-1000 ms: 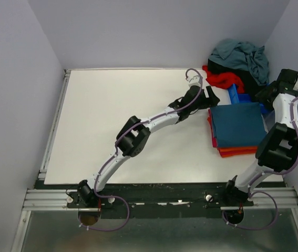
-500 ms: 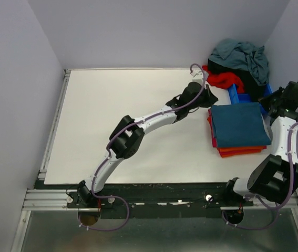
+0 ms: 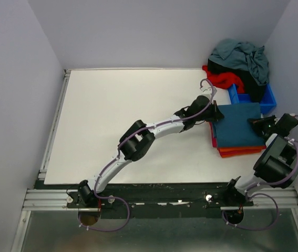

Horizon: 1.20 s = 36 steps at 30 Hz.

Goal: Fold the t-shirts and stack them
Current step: Put the neatly folded tshirt into the corner of the board with both arms

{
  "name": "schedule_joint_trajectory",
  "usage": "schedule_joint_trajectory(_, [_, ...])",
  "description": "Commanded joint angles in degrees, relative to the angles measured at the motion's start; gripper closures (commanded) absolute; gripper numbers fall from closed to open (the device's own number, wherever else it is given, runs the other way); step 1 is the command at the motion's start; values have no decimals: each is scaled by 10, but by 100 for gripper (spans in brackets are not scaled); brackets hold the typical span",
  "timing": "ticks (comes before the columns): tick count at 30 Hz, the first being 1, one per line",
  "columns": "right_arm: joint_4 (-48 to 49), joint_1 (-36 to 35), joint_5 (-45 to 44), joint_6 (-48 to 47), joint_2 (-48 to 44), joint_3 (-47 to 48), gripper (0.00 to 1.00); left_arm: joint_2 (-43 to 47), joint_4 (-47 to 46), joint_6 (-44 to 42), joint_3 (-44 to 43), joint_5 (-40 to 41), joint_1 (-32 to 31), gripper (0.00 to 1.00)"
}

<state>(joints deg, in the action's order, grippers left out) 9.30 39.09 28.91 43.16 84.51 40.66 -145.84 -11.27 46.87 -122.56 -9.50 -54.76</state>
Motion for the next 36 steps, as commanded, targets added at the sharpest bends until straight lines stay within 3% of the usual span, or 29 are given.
schedule_joint_trajectory(1, [190, 6, 98, 79, 80, -46, 99, -30, -37, 32, 24, -8, 11, 100])
schedule_joint_trajectory(5, [235, 6, 111, 84, 107, -58, 99, -34, -28, 29, 14, -18, 19, 100])
schedule_joint_trajectory(9, [126, 6, 75, 31, 24, -29, 99, 19, -26, 1, 49, -12, 19, 100])
schedule_joint_trajectory(14, [31, 6, 56, 3, -93, -9, 99, 128, -82, 7, 179, 5, 12, 100])
schedule_joint_trajectory(19, [-45, 6, 16, 2, -140, -26, 99, 174, -77, -2, 225, -10, -21, 100])
schedule_joint_trajectory(26, [-152, 6, -146, -30, -194, -54, 99, 134, -43, -9, 193, -37, -60, 100])
schedule_joint_trajectory(33, [-186, 6, -190, -2, -137, -46, 99, 17, 35, -9, 61, -72, -62, 100])
schedule_joint_trajectory(36, [-204, 6, -194, 10, -96, -31, 99, 3, 44, -6, 65, -76, -62, 100])
